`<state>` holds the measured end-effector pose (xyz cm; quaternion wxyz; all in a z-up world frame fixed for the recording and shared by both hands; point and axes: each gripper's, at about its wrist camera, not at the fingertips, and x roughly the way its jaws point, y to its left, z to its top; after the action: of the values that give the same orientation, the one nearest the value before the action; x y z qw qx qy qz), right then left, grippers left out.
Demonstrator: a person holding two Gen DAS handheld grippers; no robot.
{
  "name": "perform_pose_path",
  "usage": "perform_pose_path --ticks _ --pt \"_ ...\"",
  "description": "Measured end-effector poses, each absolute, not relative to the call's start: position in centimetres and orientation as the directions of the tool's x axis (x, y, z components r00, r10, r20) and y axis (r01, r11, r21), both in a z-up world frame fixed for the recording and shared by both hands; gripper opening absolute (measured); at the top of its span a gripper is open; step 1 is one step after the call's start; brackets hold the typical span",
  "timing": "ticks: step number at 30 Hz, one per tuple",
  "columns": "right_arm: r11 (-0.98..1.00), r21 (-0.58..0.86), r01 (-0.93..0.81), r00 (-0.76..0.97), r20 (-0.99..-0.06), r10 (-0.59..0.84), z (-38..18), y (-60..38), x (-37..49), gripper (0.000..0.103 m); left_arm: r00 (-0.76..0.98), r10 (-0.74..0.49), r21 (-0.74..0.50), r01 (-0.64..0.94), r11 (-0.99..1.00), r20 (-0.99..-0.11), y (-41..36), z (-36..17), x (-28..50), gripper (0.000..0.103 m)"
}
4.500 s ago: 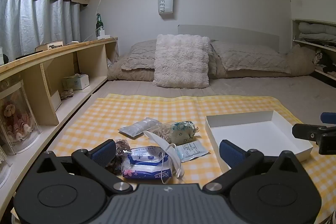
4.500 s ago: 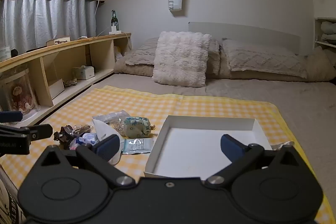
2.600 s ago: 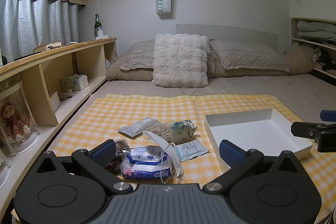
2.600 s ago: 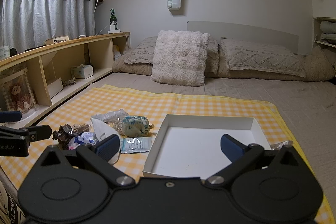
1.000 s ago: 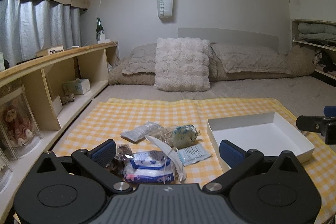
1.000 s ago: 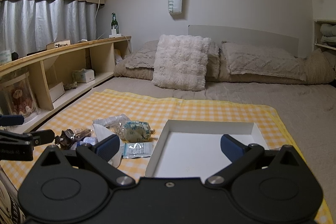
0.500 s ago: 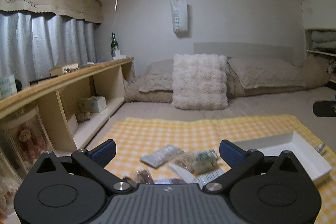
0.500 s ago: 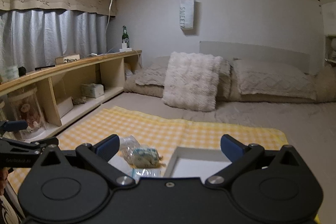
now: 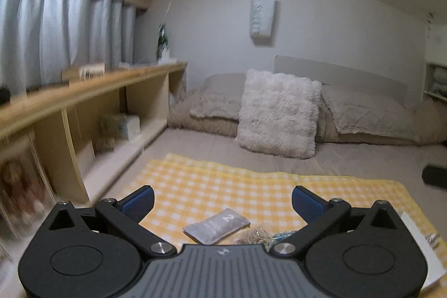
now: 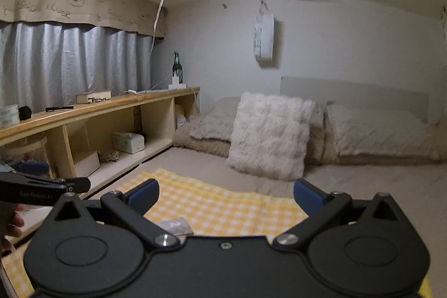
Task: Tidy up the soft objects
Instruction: 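Move left tool to the bagged brown cord while right tool reaches the white face mask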
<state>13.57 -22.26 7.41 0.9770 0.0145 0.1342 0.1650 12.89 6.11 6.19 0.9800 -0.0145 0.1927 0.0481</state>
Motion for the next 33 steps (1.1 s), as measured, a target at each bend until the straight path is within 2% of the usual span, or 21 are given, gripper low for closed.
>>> perform_pose_path --ticks 5,8,9,13,16,21,28,33 --pt "0.921 0.214 -0.325 0.867 -0.321 0.381 4.6 -21.8 17.5 0.103 0.881 0.088 -0.055 -0.128 0.990 -0.464 7.9 3.3 16.4 0.103" --pt "0.914 0.247 -0.321 0.838 -0.376 0.395 3.1 -20.8 19.3 0.103 0.850 0.039 -0.078 -0.094 0.992 -0.525 8.9 1.8 18.4 0.102" --pt "0.914 0.249 -0.320 0.826 -0.399 0.398 2.6 -20.5 19.9 0.103 0.842 0.032 -0.086 -0.093 0.992 -0.538 9.2 1.3 18.9 0.100" --pt "0.916 0.210 -0.341 0.787 -0.469 0.400 0.8 -18.6 21.8 0.103 0.805 0.010 -0.100 -0.086 0.991 -0.593 10.6 -0.5 21.0 0.081" --pt "0.901 0.194 -0.388 0.734 -0.526 0.429 -0.8 -17.2 22.8 0.103 0.768 -0.001 -0.101 -0.083 0.991 -0.641 11.5 -2.0 22.1 0.074" --pt "0.860 0.275 -0.431 0.630 -0.591 0.504 -3.1 -14.9 24.6 0.102 0.696 0.011 -0.060 -0.077 0.995 -0.718 11.7 -4.7 23.7 0.071" --pt "0.791 0.313 -0.526 0.480 -0.659 0.579 -6.1 -10.4 26.2 0.080 0.614 0.015 -0.064 -0.107 0.992 -0.789 12.8 -7.3 25.9 0.071" --pt "0.758 0.321 -0.568 0.395 -0.702 0.593 -8.0 -7.9 27.0 0.076 0.560 0.013 -0.069 -0.124 0.990 -0.828 13.3 -9.0 27.2 0.071"
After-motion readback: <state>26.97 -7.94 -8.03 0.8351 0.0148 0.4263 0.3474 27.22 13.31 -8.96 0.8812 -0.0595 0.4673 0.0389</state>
